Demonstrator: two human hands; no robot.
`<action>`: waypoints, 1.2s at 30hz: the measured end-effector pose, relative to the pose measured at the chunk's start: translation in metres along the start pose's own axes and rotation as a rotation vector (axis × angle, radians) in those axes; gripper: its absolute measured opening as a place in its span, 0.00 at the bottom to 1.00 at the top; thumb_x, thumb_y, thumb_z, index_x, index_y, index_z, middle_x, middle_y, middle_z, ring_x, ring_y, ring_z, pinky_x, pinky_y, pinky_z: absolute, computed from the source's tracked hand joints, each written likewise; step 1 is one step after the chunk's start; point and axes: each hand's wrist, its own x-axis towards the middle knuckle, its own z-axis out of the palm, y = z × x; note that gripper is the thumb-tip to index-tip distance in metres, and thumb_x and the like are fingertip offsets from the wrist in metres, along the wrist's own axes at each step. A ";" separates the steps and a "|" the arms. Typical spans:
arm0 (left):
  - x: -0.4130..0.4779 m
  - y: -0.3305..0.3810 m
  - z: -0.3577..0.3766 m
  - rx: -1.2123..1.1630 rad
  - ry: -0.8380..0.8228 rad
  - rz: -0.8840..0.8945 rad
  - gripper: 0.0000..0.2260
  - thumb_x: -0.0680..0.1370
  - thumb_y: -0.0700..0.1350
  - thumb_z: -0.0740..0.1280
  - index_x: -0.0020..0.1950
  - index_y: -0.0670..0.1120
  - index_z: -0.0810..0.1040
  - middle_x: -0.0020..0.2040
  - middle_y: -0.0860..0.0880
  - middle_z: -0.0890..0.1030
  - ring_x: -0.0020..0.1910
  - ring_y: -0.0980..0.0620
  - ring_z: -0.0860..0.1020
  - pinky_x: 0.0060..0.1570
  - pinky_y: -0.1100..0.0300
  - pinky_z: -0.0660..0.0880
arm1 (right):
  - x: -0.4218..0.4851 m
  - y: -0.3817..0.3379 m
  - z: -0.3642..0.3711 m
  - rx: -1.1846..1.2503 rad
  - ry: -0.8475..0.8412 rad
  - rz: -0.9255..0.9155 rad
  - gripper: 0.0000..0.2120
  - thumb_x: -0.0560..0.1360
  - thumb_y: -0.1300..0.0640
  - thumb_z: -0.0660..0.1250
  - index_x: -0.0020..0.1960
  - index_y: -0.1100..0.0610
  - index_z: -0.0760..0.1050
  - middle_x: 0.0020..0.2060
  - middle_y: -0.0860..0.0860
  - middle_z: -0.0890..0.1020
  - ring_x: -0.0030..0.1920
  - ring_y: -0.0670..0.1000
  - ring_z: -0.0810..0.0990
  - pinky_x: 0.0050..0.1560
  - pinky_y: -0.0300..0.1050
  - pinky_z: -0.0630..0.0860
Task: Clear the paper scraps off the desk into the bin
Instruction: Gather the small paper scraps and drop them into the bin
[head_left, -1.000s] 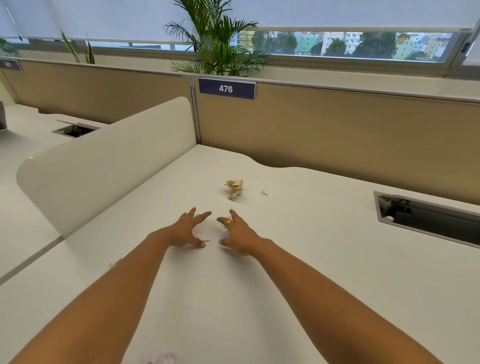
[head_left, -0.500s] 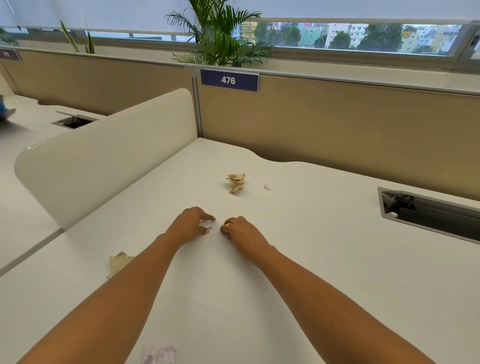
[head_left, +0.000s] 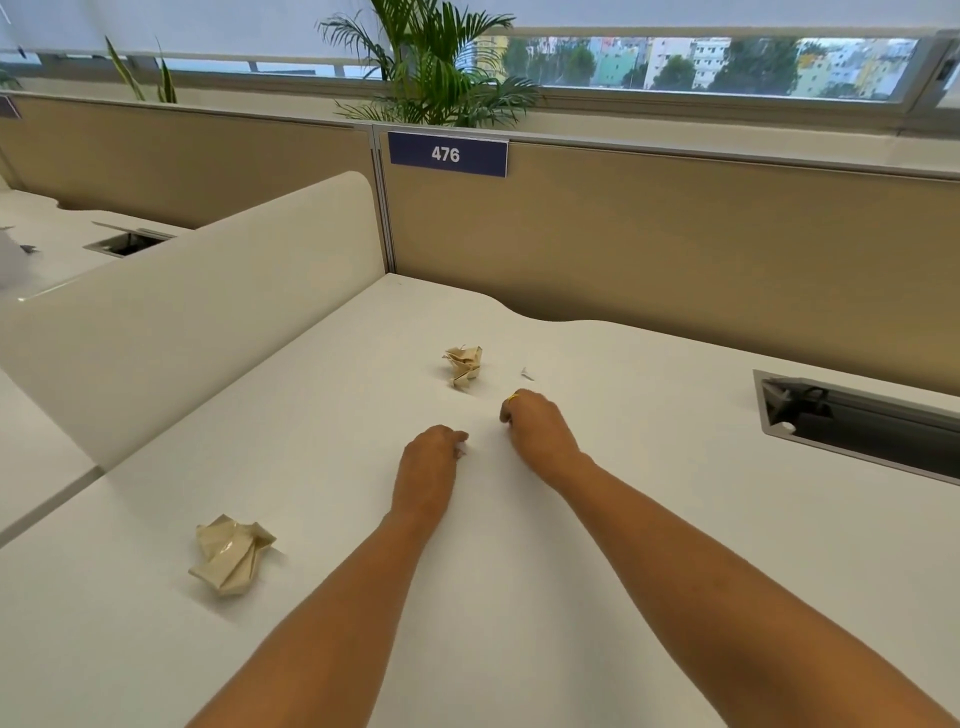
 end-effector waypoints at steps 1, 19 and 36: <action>-0.001 0.003 0.003 -0.057 -0.010 -0.031 0.13 0.78 0.40 0.58 0.60 0.42 0.76 0.60 0.43 0.78 0.60 0.46 0.75 0.54 0.64 0.67 | 0.004 0.003 -0.001 -0.002 0.023 0.027 0.13 0.75 0.70 0.55 0.55 0.65 0.75 0.55 0.59 0.78 0.55 0.57 0.76 0.56 0.46 0.71; -0.001 0.000 0.026 -0.133 0.048 -0.075 0.11 0.80 0.45 0.56 0.55 0.43 0.75 0.57 0.47 0.78 0.57 0.49 0.74 0.45 0.73 0.59 | 0.057 0.016 -0.003 -0.196 -0.143 0.106 0.20 0.78 0.68 0.53 0.70 0.63 0.62 0.69 0.57 0.67 0.69 0.58 0.65 0.67 0.46 0.66; -0.036 0.012 0.023 -0.275 -0.042 -0.194 0.16 0.79 0.53 0.56 0.61 0.48 0.74 0.60 0.50 0.76 0.62 0.49 0.73 0.55 0.61 0.66 | -0.019 0.013 -0.009 0.015 -0.138 0.214 0.15 0.76 0.70 0.58 0.60 0.66 0.75 0.60 0.61 0.77 0.61 0.57 0.76 0.62 0.46 0.73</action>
